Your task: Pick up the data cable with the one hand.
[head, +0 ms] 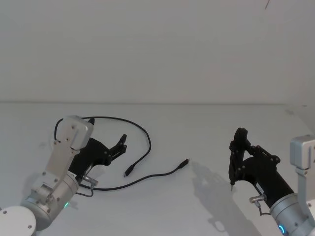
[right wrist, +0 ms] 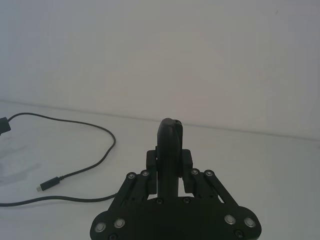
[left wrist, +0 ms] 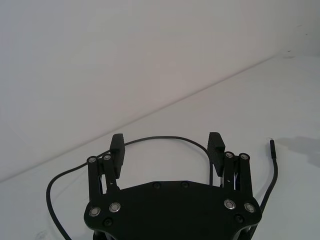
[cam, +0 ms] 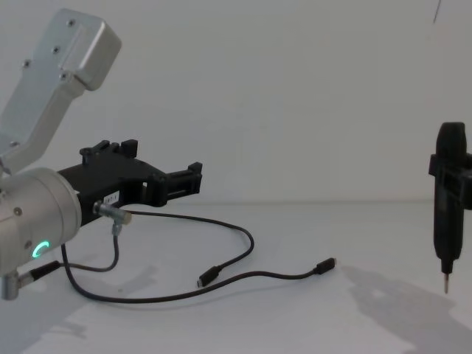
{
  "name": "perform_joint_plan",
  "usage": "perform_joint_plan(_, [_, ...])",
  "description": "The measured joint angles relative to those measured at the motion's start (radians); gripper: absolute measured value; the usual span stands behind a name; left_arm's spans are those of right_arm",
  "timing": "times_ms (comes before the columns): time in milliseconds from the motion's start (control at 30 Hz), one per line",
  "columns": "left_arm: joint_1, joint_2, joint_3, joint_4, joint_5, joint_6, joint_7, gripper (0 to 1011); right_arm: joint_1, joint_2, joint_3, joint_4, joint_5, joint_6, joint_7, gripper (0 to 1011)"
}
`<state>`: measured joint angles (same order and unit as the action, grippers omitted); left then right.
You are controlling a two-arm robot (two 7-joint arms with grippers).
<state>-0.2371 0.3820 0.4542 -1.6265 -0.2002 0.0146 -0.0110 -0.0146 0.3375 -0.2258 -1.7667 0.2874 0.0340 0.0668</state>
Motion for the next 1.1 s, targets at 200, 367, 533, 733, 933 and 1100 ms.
perform_joint_plan(200, [-0.001, 0.013, -0.004, 0.003, -0.001, -0.011, -0.023, 1001, 0.000, 0.000, 0.000, 0.000, 0.000, 0.000, 0.000, 279])
perform_joint_plan(367, [-0.004, 0.031, -0.008, 0.008, -0.017, -0.017, -0.067, 1001, 0.000, 0.000, 0.000, 0.000, 0.000, 0.000, 0.000, 279])
perform_joint_plan(533, [-0.011, 0.057, -0.011, 0.020, -0.048, -0.022, -0.141, 1001, 0.000, 0.000, 0.000, 0.000, 0.000, 0.000, 0.000, 279])
perform_joint_plan(733, [-0.024, 0.075, -0.010, 0.043, -0.081, -0.028, -0.220, 1001, 0.000, 0.000, 0.000, 0.000, 0.000, 0.000, 0.000, 279])
perform_joint_plan(933, [-0.047, 0.084, 0.002, 0.083, -0.117, -0.034, -0.319, 1001, 0.000, 0.000, 0.000, 0.000, 0.000, 0.000, 0.000, 279])
perform_joint_plan(1100, [-0.079, 0.083, 0.021, 0.134, -0.145, -0.039, -0.413, 1001, 0.000, 0.000, 0.000, 0.000, 0.000, 0.000, 0.000, 279])
